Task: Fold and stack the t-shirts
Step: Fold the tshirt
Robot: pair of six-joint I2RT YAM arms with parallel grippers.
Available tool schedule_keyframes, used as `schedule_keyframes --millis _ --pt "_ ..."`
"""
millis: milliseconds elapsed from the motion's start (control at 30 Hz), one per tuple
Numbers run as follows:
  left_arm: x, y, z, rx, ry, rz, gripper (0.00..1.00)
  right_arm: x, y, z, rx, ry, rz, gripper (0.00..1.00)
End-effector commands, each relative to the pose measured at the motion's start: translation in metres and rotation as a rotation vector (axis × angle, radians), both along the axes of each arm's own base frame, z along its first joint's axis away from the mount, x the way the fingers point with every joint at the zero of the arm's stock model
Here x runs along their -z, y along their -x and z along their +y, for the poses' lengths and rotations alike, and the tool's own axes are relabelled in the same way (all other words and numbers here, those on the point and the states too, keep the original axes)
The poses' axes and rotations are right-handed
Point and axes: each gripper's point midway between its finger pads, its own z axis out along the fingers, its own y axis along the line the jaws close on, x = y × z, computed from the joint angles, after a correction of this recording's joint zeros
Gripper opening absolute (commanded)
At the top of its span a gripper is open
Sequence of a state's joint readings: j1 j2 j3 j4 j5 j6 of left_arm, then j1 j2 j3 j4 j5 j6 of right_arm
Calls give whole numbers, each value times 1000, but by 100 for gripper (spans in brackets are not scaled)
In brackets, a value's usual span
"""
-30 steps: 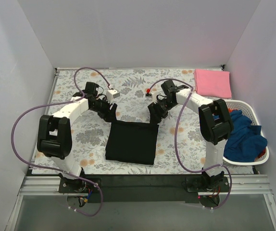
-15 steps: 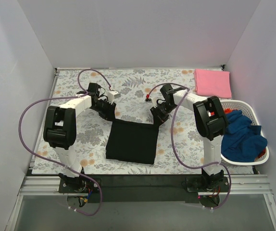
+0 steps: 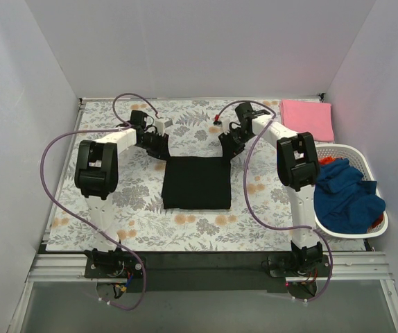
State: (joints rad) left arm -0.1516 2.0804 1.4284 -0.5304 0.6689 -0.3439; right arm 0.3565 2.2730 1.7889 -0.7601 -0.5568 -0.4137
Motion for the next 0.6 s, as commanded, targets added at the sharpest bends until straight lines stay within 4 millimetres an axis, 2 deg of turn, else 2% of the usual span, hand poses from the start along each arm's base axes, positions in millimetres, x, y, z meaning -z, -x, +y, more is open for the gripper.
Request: schedule_keyframes --millis 0,33,67,100,133,167,200,233,267,333,367,400,467,500,567 --pt "-28 -37 5 -89 25 -72 21 -3 -31 -11 15 61 -111 40" --pt "-40 -44 9 -108 54 -89 34 -12 -36 -13 28 49 -127 49" --pt "-53 -49 9 -138 87 -89 39 -32 -40 -12 39 22 -162 65" --pt "-63 -50 8 -145 111 -95 46 -46 -43 -11 47 -5 -175 73" --pt "-85 -50 7 -147 136 -123 61 -66 -46 -9 72 -61 -180 80" --pt "-99 -47 2 -133 172 -133 65 -91 -47 -7 81 -102 -212 90" --pt "-111 -42 -3 -150 212 -110 69 -104 -46 -5 86 -139 -216 95" --pt "-127 -38 -7 -148 245 -121 71 -119 -40 2 90 -203 -195 96" --pt "-136 -29 -14 -127 299 -96 80 -127 -34 6 94 -238 -175 98" --pt "-138 -14 -27 -157 348 -12 85 -155 -21 21 74 -359 -151 98" --pt "-144 -5 -34 -151 380 20 85 -156 -10 24 120 -395 -61 98" --pt "-137 8 -40 -176 408 111 86 -161 -10 31 118 -444 -50 98" --pt "-139 16 -52 -186 456 148 86 -166 11 46 134 -528 101 98" --pt "-135 22 -56 -185 475 179 86 -152 23 48 154 -534 184 98" --pt "-122 32 -64 -207 496 244 87 -147 31 60 134 -589 225 98"
